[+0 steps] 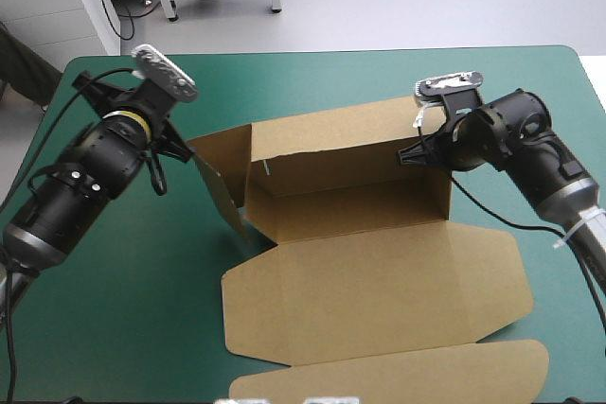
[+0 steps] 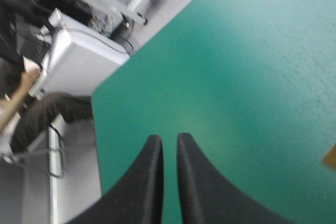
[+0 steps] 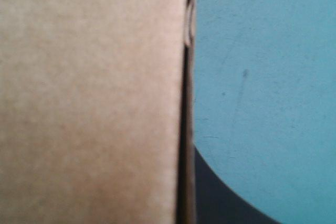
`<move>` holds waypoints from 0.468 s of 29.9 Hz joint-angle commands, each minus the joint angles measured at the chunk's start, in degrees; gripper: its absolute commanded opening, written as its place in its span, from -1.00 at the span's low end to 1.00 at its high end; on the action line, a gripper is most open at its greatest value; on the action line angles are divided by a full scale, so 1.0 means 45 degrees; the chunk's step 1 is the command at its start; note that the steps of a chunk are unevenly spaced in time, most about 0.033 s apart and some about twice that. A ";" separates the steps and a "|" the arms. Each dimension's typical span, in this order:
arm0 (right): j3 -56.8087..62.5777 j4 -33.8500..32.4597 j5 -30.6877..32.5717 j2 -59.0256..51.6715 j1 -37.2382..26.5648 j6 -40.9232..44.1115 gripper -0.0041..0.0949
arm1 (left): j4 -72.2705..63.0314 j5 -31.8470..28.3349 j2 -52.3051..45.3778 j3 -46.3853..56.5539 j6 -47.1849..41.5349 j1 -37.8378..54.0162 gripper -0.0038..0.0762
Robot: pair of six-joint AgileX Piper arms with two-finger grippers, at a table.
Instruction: Fold the box
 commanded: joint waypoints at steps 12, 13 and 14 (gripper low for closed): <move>-0.3896 0.3037 0.1563 0.4162 -0.3076 -0.3468 -0.95 | -0.8579 -0.1730 -0.3900 0.2087 0.4203 0.2556 -0.92; -0.4141 0.3037 0.1522 0.4564 -0.3076 -0.3583 -0.95 | -0.8609 -0.1904 -0.4439 0.2677 0.4203 0.2556 -0.92; -0.4294 0.3037 0.1491 0.4952 -0.3076 -0.3583 -0.95 | -0.8668 -0.2112 -0.4892 0.3171 0.4203 0.2556 -0.92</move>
